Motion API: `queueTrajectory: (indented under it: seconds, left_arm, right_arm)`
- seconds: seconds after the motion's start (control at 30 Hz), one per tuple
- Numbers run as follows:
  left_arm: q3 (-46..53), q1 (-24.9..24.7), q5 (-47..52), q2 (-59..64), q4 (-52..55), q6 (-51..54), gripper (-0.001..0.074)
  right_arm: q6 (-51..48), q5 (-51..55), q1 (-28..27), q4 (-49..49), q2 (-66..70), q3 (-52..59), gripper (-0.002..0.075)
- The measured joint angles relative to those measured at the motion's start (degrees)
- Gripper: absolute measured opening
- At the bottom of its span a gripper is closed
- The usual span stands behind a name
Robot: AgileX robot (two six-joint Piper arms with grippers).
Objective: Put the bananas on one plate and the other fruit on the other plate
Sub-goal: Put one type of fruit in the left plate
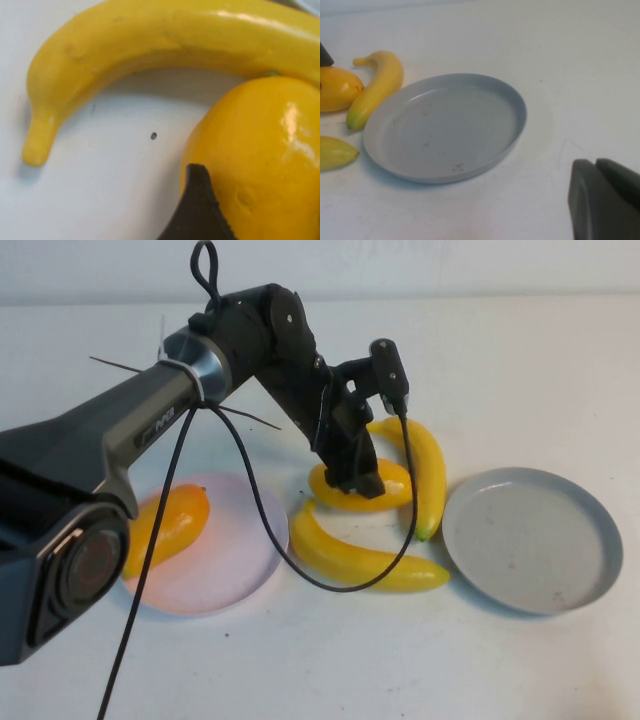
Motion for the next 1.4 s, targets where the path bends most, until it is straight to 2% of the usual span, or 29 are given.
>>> queueTrajectory:
  seconds: [0.13,0.4,0.47,0.63,0.7,1.27,1.4]
  left_arm:
    - [0.0,0.0,-1.3,-0.4,-1.5,-4.9,0.0427]
    - [0.0,0.0,-0.1,-4.3,2.9,-7.6,0.0428]
    - [0.0,0.0,0.6,-4.4,4.7,-7.9,0.0464]
    - [0.0,-1.0,0.6,-4.4,6.4,-7.9,0.0641]
    - [0.0,-1.6,0.4,-4.4,7.0,-7.5,0.0666]
    - [2.0,-3.7,-2.8,0.4,11.7,-6.0,0.0668]
    - [3.8,-3.7,-2.7,0.8,12.3,-6.5,0.0645]
  right_arm:
    - [0.0,0.0,0.0,0.0,0.0,0.0,-0.0017]
    - [0.0,0.0,0.0,0.0,0.0,0.0,-0.0017]
    - [0.0,0.0,0.0,0.0,0.0,0.0,-0.0017]
    - [0.0,0.0,0.0,0.0,0.0,0.0,-0.0017]
    - [0.0,0.0,0.0,0.0,0.0,0.0,-0.0017]
    - [0.0,0.0,0.0,0.0,0.0,0.0,-0.0017]
    - [0.0,0.1,0.0,0.0,0.0,0.0,-0.0017]
